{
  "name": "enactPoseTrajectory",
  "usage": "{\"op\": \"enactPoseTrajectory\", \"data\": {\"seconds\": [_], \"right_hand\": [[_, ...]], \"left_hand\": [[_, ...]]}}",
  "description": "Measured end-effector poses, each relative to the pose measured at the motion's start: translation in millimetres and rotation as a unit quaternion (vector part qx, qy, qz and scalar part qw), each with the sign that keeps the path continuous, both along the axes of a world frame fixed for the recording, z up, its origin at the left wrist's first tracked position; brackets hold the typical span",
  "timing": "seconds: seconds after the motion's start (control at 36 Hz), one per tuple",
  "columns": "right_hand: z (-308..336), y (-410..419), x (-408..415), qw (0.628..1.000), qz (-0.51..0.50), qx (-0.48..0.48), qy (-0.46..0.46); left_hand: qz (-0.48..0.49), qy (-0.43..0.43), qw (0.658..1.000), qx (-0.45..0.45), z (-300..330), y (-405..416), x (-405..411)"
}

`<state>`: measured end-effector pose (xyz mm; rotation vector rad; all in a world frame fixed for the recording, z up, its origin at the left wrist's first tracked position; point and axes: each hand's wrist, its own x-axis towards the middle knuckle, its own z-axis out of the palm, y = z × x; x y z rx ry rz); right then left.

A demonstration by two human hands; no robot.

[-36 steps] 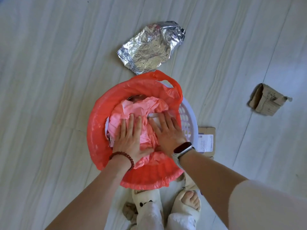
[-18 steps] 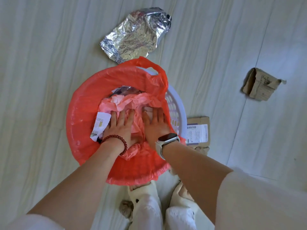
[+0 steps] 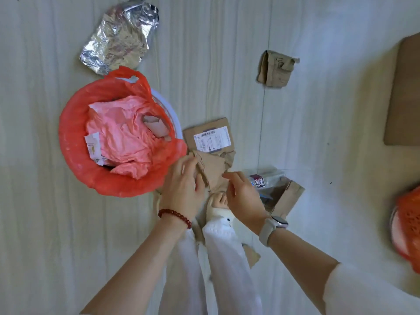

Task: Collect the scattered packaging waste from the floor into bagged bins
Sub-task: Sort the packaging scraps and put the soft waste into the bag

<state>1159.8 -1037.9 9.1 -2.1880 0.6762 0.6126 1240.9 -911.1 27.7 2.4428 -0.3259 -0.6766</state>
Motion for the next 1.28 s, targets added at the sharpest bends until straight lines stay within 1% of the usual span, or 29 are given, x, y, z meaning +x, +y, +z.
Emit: {"op": "enactPoseTrajectory", "data": {"seconds": [0.06, 0.14, 0.25, 0.36, 0.44, 0.5, 0.53, 0.61, 0.64, 0.67, 0.69, 0.81, 0.86, 0.89, 0.97, 1.0, 1.03, 1.08, 1.19, 1.28], "right_hand": [[-9.9, -19.4, -36.2, 0.996, 0.001, -0.030, 0.085], [-31.7, -41.7, -81.3, 0.980, -0.015, -0.043, 0.192], [-77.1, -61.3, -119.4, 0.969, -0.007, -0.054, 0.243], [-136.0, -70.8, -140.9, 0.966, 0.058, -0.094, 0.232], [-183.6, -67.8, -148.6, 0.959, 0.069, -0.162, 0.224], [-208.7, -66.3, -151.2, 0.952, 0.048, -0.214, 0.213], [-215.8, -67.3, -151.2, 0.955, 0.031, -0.218, 0.201], [-223.0, -67.7, -161.1, 0.966, -0.026, -0.200, 0.161], [-222.3, -69.3, -163.8, 0.971, -0.047, -0.170, 0.161], [-222.0, -69.7, -166.4, 0.972, -0.065, -0.146, 0.174], [-222.4, -69.6, -169.5, 0.969, -0.070, -0.152, 0.184], [-223.2, -67.7, -175.4, 0.953, -0.022, -0.208, 0.219], [-221.0, -68.2, -174.5, 0.956, 0.009, -0.184, 0.229], [-216.2, -67.3, -172.3, 0.960, 0.004, -0.173, 0.220], [-196.2, -56.5, -161.6, 0.968, -0.054, -0.170, 0.179], [-187.5, -50.9, -157.4, 0.972, -0.083, -0.162, 0.147], [-176.5, -45.3, -152.2, 0.978, -0.105, -0.141, 0.111], [-151.0, -36.2, -141.5, 0.980, -0.151, -0.106, 0.068], [-98.4, -23.4, -108.2, 0.975, -0.216, -0.009, 0.055], [-58.9, -14.8, -75.0, 0.967, -0.253, 0.042, 0.015]], "left_hand": [[-0.036, 0.057, 0.998, 0.000, -2.4, -22.6, -25.0], [-0.102, 0.109, 0.988, 0.032, -22.6, -48.4, -56.7], [-0.190, 0.142, 0.968, 0.085, -77.6, -68.3, -85.2], [-0.290, 0.150, 0.936, 0.129, -144.3, -83.0, -104.7], [-0.337, 0.166, 0.912, 0.165, -188.6, -92.8, -112.6], [-0.340, 0.173, 0.908, 0.173, -210.3, -97.5, -116.0], [-0.336, 0.171, 0.910, 0.175, -218.3, -99.0, -116.9], [-0.330, 0.151, 0.913, 0.185, -231.1, -98.4, -116.9], [-0.330, 0.146, 0.914, 0.186, -233.1, -96.9, -116.6], [-0.330, 0.145, 0.913, 0.189, -234.3, -95.2, -116.0], [-0.333, 0.148, 0.911, 0.193, -235.1, -93.4, -115.2], [-0.357, 0.153, 0.898, 0.205, -235.7, -90.1, -111.5], [-0.351, 0.144, 0.905, 0.195, -232.6, -89.8, -109.9], [-0.343, 0.138, 0.910, 0.186, -228.9, -89.6, -109.2], [-0.304, 0.139, 0.928, 0.163, -210.8, -88.3, -105.7], [-0.288, 0.141, 0.934, 0.159, -201.5, -88.0, -103.5], [-0.274, 0.143, 0.938, 0.159, -191.4, -86.7, -101.1], [-0.250, 0.145, 0.943, 0.162, -168.3, -82.4, -95.9], [-0.202, 0.137, 0.959, 0.144, -115.6, -70.9, -75.0], [-0.167, 0.105, 0.972, 0.127, -75.7, -56.9, -49.1]]}}
